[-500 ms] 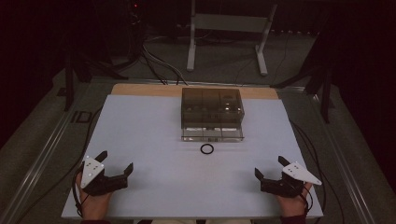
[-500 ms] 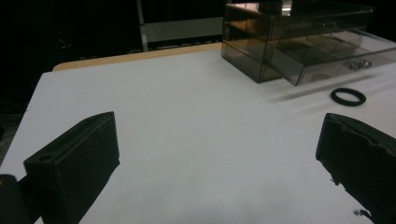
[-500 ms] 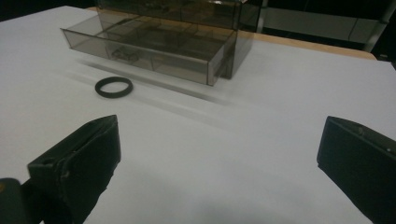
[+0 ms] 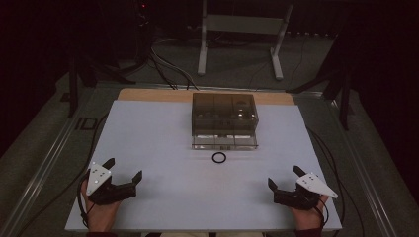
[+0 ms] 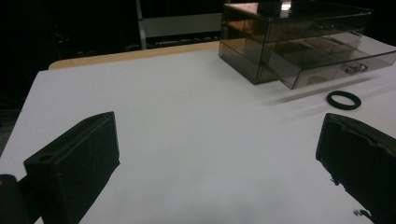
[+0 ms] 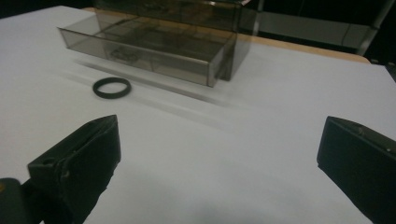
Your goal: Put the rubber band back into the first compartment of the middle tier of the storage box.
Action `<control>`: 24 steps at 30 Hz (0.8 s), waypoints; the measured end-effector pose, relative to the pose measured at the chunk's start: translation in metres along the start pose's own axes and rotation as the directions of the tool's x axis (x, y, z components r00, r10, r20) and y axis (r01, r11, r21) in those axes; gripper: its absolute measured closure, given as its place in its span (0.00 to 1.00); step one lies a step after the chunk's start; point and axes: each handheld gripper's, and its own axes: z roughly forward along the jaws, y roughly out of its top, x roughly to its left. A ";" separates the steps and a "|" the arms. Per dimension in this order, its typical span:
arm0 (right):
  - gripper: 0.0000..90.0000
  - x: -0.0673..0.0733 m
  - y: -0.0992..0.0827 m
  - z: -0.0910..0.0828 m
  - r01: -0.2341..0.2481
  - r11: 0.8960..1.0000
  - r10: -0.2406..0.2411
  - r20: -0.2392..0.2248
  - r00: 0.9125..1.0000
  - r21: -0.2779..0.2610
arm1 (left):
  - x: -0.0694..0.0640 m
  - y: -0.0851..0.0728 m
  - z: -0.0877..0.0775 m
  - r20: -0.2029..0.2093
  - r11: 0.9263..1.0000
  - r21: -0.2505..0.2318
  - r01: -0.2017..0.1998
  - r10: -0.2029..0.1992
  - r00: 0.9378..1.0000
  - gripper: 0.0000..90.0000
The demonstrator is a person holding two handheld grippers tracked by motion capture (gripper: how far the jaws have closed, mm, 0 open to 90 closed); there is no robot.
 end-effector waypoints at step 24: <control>0.00 -0.004 -0.001 0.000 -0.001 1.000 0.001 0.054 0.999 0.010 | -0.025 0.036 0.035 0.059 1.000 0.013 -0.027 0.026 0.998 0.00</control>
